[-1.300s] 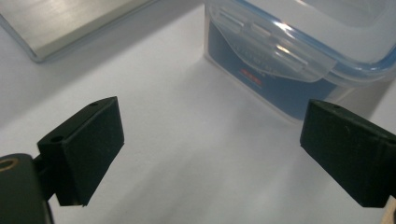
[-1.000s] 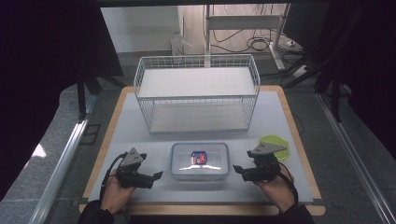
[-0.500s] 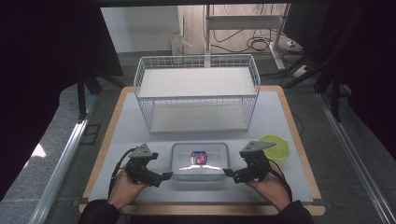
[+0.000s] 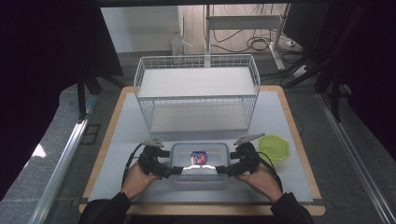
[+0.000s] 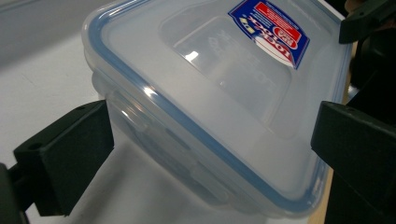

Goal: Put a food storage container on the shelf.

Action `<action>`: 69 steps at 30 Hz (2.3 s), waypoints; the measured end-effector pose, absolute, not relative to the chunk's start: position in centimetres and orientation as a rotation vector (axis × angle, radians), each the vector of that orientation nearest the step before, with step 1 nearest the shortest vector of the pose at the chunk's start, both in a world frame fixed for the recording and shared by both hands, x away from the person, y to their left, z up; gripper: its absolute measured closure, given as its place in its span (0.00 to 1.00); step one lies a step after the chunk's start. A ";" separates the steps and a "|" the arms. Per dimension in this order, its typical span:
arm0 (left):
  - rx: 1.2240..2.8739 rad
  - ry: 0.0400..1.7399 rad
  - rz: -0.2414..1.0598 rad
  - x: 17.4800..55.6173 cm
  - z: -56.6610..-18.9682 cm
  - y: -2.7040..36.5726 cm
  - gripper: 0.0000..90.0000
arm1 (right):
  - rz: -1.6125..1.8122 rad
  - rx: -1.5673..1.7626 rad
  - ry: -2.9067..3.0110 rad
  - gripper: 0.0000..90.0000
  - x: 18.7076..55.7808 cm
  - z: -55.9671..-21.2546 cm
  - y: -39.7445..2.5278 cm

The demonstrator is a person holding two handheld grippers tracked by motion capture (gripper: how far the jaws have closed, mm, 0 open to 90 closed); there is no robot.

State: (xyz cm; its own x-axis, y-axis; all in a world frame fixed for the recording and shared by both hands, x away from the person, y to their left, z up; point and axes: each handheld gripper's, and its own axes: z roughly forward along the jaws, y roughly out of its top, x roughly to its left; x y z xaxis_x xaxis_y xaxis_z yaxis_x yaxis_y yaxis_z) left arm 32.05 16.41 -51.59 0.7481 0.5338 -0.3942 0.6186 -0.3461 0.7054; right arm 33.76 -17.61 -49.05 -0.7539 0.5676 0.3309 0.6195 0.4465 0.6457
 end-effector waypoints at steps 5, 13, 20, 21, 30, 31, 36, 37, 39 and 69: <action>2.032 0.881 -0.164 32.2 -51.7 16.1 0.00 | -1.180 -1.108 -2.533 0.07 34.7 -49.4 -17.4; 2.067 0.872 -0.084 30.3 -50.7 16.1 0.08 | -1.154 -1.121 -2.558 0.20 33.1 -48.5 -17.8; 2.016 0.894 -0.072 28.0 -50.9 16.8 0.24 | -1.233 -1.135 -2.497 0.42 31.7 -48.2 -19.3; 2.007 0.902 -0.076 27.7 -50.9 16.8 0.25 | -1.245 -1.134 -2.490 0.44 31.5 -48.1 -19.5; 1.874 0.940 -0.139 27.0 -51.2 18.4 0.48 | -1.345 -1.150 -2.426 0.56 30.3 -48.2 -20.5; 1.873 0.944 -0.139 27.1 -51.2 18.4 0.48 | -1.345 -1.157 -2.421 0.56 30.3 -48.2 -20.5; 1.840 0.976 -0.134 27.4 -51.1 18.4 0.50 | -1.366 -1.183 -2.407 0.57 30.3 -48.3 -20.5; 1.834 0.979 -0.119 27.4 -50.9 18.4 0.51 | -1.368 -1.194 -2.398 0.59 30.3 -48.2 -20.5; 1.834 0.974 -0.107 27.5 -50.8 18.4 0.53 | -1.386 -1.193 -2.416 0.60 30.2 -48.1 -20.5; 1.809 0.935 0.009 30.0 -45.9 19.1 0.54 | -1.559 -1.164 -2.423 0.59 32.9 -43.9 -19.8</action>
State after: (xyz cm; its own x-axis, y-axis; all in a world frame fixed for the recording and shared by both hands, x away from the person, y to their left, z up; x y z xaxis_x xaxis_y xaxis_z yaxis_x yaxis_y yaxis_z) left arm 30.00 19.07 -45.95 0.6947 0.5946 -0.4049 0.5870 -0.1433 0.7968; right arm 32.94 -19.82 -43.94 -0.7189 0.5667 0.4025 0.6011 0.2162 0.7694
